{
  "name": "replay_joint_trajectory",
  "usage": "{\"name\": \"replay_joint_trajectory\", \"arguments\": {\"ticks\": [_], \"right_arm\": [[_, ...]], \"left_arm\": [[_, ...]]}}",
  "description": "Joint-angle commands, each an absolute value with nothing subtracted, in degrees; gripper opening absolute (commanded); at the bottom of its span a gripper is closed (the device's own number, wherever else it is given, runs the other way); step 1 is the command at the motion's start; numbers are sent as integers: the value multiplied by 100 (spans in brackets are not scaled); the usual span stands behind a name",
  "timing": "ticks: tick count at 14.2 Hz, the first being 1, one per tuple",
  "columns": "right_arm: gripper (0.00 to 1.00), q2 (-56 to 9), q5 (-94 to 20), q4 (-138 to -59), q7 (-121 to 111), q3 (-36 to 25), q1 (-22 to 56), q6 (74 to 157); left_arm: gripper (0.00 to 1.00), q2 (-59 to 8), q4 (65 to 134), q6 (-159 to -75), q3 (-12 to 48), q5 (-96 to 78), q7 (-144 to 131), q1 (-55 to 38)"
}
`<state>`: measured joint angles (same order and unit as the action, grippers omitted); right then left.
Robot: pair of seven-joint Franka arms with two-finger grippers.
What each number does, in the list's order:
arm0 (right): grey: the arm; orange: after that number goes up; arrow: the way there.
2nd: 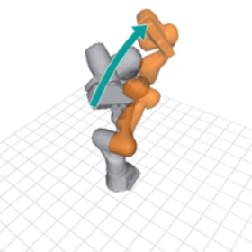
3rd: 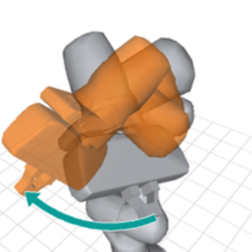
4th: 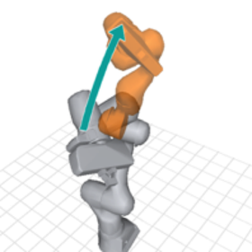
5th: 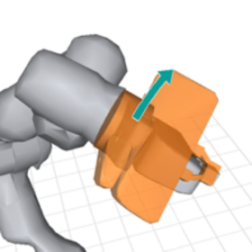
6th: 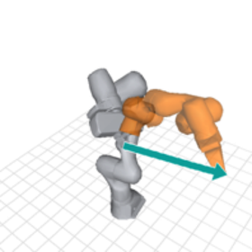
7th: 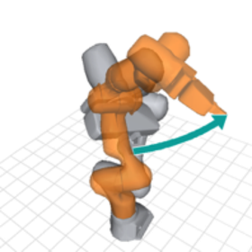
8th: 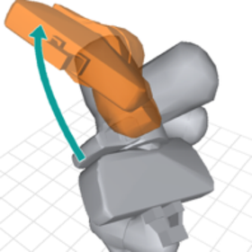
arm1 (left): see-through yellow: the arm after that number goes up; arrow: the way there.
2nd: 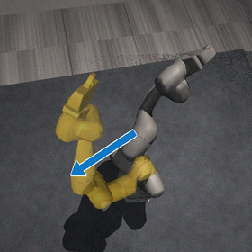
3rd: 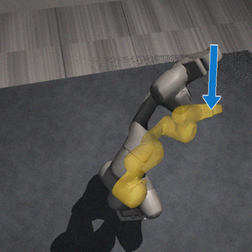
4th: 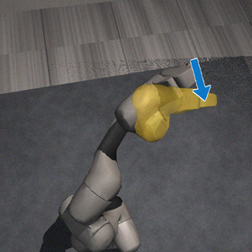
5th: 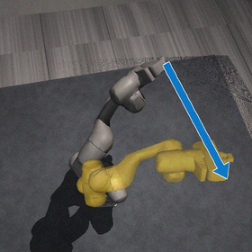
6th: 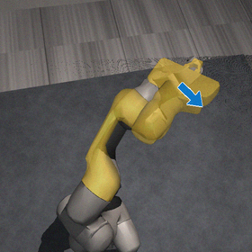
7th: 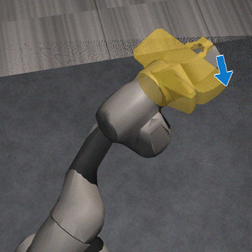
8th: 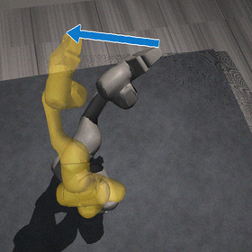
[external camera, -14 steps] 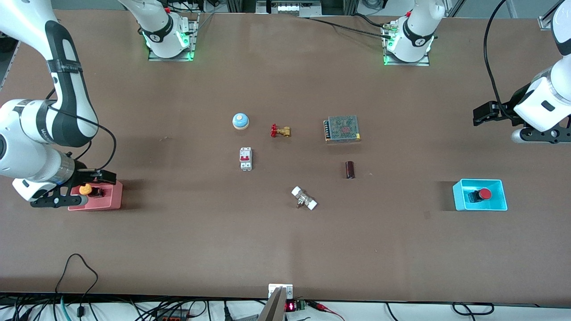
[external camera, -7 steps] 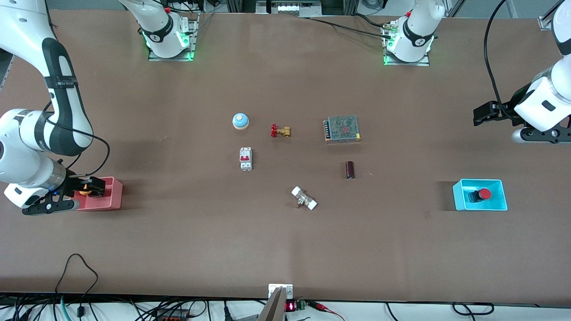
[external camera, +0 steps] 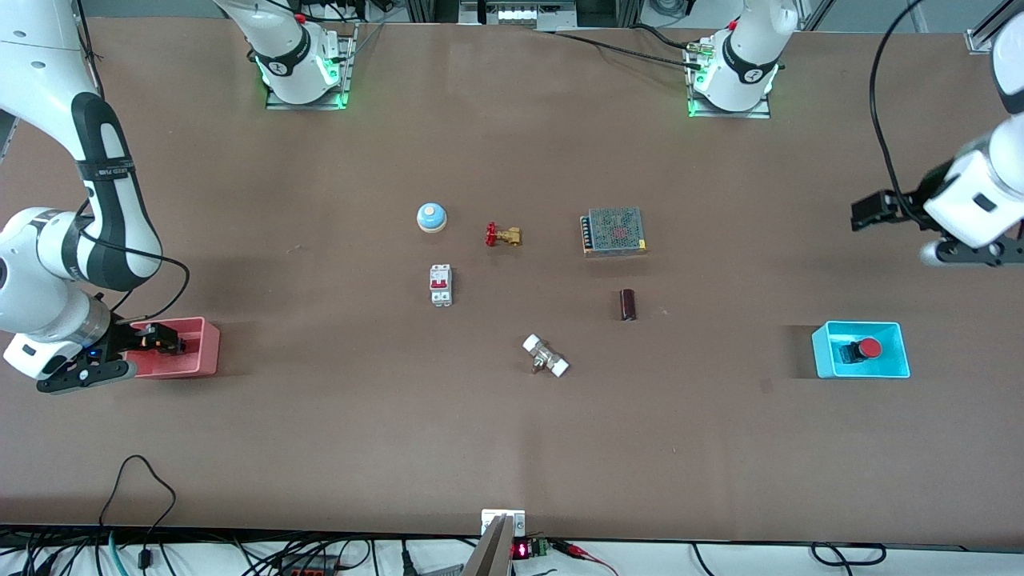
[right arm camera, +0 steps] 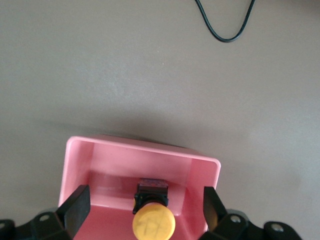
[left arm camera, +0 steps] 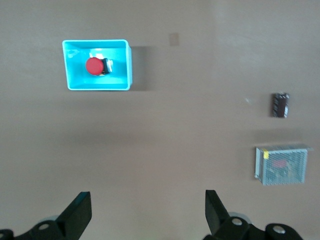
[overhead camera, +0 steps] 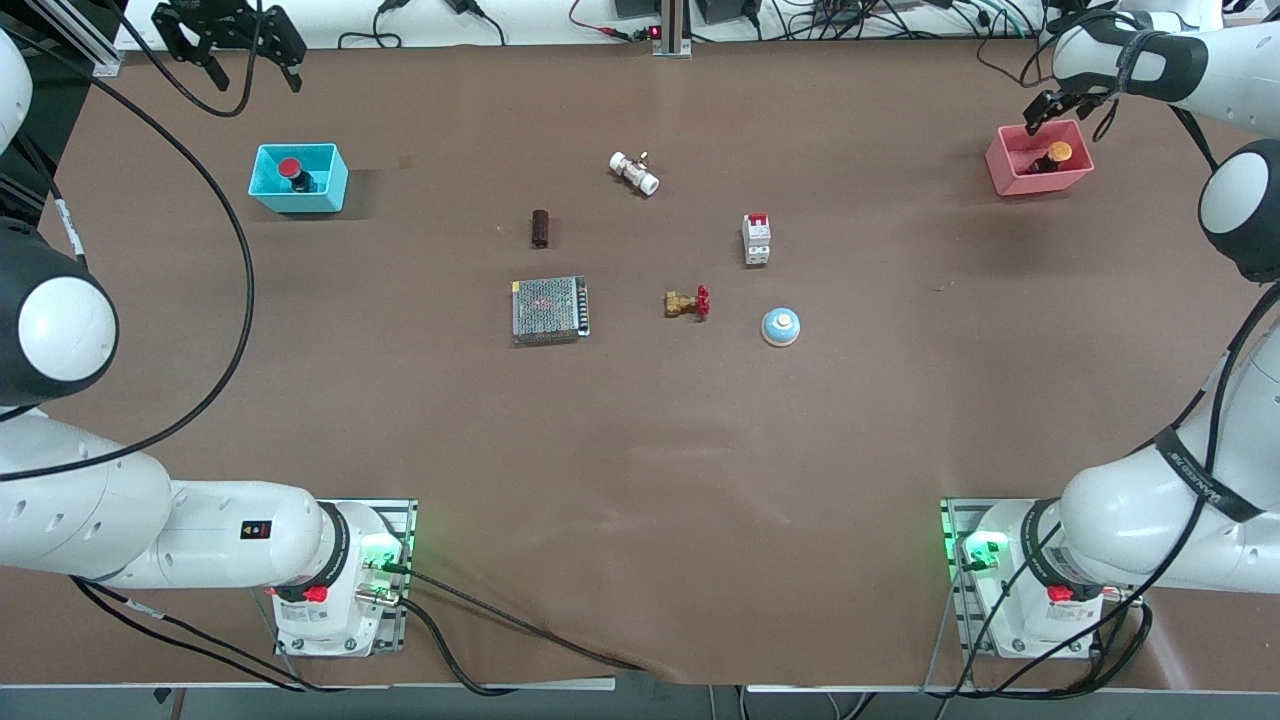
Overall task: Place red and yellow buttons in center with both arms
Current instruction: 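Grasp the yellow button with the right gripper while the left gripper reaches the red button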
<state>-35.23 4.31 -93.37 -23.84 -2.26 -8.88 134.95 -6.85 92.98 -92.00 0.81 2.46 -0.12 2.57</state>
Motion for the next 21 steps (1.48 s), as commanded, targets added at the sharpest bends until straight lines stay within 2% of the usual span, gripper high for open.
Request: {"name": "replay_joint_trajectory", "arguments": {"ticks": [1, 7, 8, 11, 14, 16, 18, 21], "right_arm": [[100, -3515, 475, -9448, -2601, -149, -1002, 13579], [100, -3551, 431, -9624, -2628, -141, -1081, 13579], [100, -3542, 422, -9650, -2628, -141, -1081, 13579], [99, -3551, 422, -9659, -2628, -141, -1090, 13579], [84, -3586, 422, -9650, -2628, -132, -1099, 13579], [77, -3586, 422, -9659, -2628, -132, -1099, 13579], [72, -3586, 431, -9650, -2628, -132, -1099, 13579], [56, -3595, 431, -9650, -2689, -132, -1099, 13570]], "left_arm": [[100, -1229, 9176, -9850, 79, 299, 455, 570], [100, -2529, 9193, -12221, 70, 685, 1317, 1264], [100, -2731, 9202, -12478, 79, 686, 1362, 1361], [100, -3102, 9211, -12560, 88, 651, 1380, 1476], [99, -3243, 9395, -12560, 149, 642, 1389, 1477], [98, -3331, 9431, -12568, 149, 642, 1389, 1477], [97, -3506, 9448, -12909, 149, 642, 1415, 1503], [97, -3665, 9510, -13183, 149, 642, 1415, 1494]]}}
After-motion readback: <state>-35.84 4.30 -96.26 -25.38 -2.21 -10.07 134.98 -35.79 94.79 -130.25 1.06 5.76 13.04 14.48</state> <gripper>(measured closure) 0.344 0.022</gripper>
